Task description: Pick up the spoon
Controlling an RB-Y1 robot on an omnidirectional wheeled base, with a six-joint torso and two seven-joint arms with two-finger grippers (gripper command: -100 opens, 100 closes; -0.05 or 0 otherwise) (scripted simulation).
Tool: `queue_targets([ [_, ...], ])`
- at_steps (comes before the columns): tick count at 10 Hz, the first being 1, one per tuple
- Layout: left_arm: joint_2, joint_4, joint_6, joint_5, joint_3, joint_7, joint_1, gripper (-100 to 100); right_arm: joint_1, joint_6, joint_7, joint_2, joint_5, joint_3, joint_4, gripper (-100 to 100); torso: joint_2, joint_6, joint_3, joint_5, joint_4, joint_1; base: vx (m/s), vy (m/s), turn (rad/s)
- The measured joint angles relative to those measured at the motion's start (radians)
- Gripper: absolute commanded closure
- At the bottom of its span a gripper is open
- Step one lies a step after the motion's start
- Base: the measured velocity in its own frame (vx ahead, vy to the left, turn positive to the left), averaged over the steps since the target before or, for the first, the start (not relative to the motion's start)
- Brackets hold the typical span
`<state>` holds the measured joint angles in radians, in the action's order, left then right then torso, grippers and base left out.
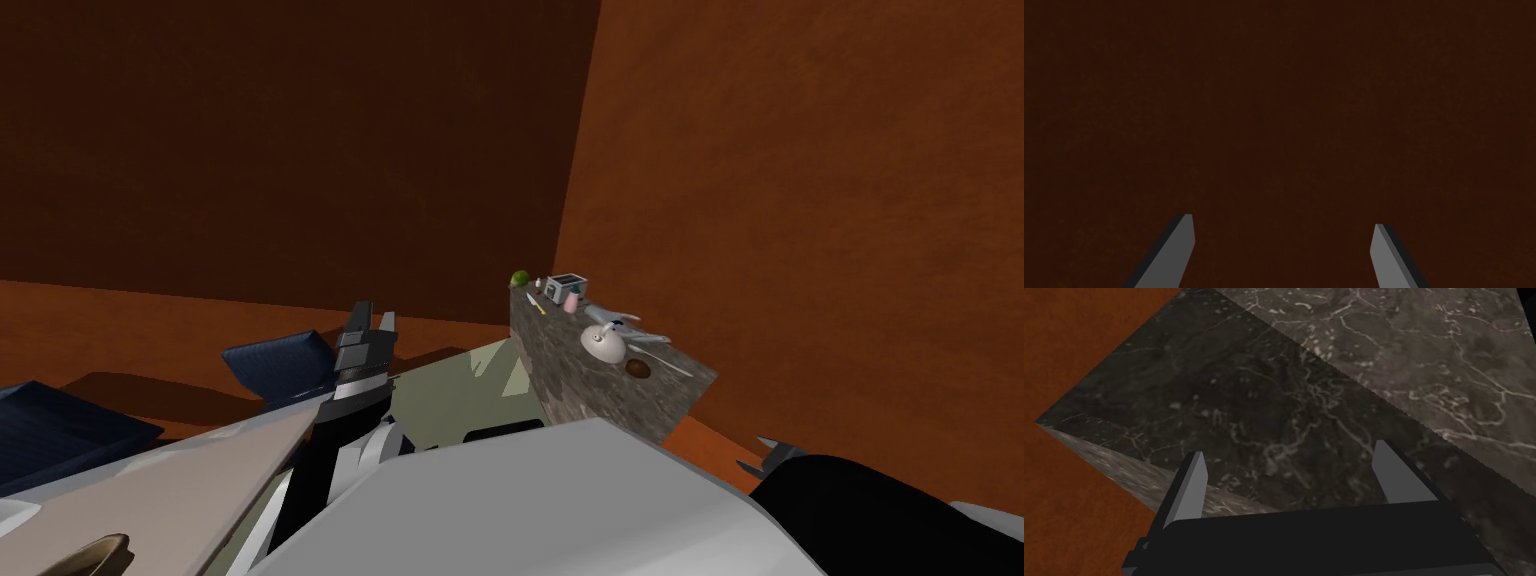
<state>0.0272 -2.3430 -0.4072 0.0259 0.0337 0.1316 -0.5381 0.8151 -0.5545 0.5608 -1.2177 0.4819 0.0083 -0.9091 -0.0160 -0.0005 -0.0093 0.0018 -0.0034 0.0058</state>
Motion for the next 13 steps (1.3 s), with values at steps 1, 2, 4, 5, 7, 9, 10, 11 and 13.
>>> queue_targets([
  [1, 0.0, 0.0, 0.0, 0.0, 0.0, 0.0, 0.0, 0, -0.007, 0.007, 0.0, -0.012, 0.008, 0.003, 0.017, -100, 0.003, 0.0, 0.002, -0.001, 0.001, -0.001, 0.076, 0.029, -0.002],
  [2, 0.0, 0.0, 0.0, 0.0, 0.0, 0.0, 0.0, 0, -0.015, 0.005, 0.003, -0.011, 0.012, 0.005, 0.031, -100, 0.01, 0.001, 0.005, -0.001, 0.002, -0.003, 0.078, 0.046, 0.044],
  [4, 0.0, 0.0, 0.0, 0.0, 0.0, 0.0, 0.0, 0, -0.012, 0.007, 0.012, -0.028, 0.022, -0.002, 0.056, -100, 0.012, 0.001, 0.007, -0.001, 0.003, -0.003, 0.095, 0.034, 0.031],
  [5, 0.0, 0.0, 0.0, 0.0, 0.0, 0.0, 0.0, 0, -0.01, 0.01, 0.015, -0.042, 0.028, -0.006, 0.069, -100, 0.011, 0.001, 0.006, -0.001, 0.003, -0.003, 0.102, 0.035, 0.023],
  [7, 0.0, 0.0, 0.0, 0.0, 0.0, 0.0, 0.0, 0, -0.025, 0.006, 0.024, -0.056, 0.04, -0.006, 0.107, -100, 0.01, 0.001, 0.006, -0.001, 0.002, -0.003, 0.157, 0.039, 0.048],
  [9, 0.0, 0.0, 0.0, 0.0, 0.0, 0.0, 0.0, 0, -0.046, 0.005, 0.032, -0.079, 0.059, -0.004, 0.153, -100, 0.005, 0.0, 0.003, -0.001, 0.001, -0.001, 0.202, 0.067, 0.064],
  [10, 0.0, 0.0, 0.0, 0.0, 0.0, 0.0, 0.0, 0, -0.044, 0.011, 0.031, -0.094, 0.066, -0.008, 0.158, -100, 0.004, 0.0, 0.002, 0.0, 0.001, 0.0, 0.178, 0.071, 0.057],
  [11, 0.0, 0.0, 0.0, 0.0, 0.0, 0.0, 0.0, 0, -0.059, 0.008, 0.032, -0.102, 0.074, -0.004, 0.178, -100, 0.005, 0.0, 0.003, 0.0, 0.001, 0.0, 0.07, 0.03, 0.01],
  [13, 0.0, 0.0, 0.0, 0.0, 0.0, 0.0, 0.0, 0, -0.061, 0.007, 0.033, -0.103, 0.074, -0.004, 0.18, -100, 0.015, 0.001, 0.009, -0.001, 0.003, -0.004, -0.019, -0.001, 0.117],
])
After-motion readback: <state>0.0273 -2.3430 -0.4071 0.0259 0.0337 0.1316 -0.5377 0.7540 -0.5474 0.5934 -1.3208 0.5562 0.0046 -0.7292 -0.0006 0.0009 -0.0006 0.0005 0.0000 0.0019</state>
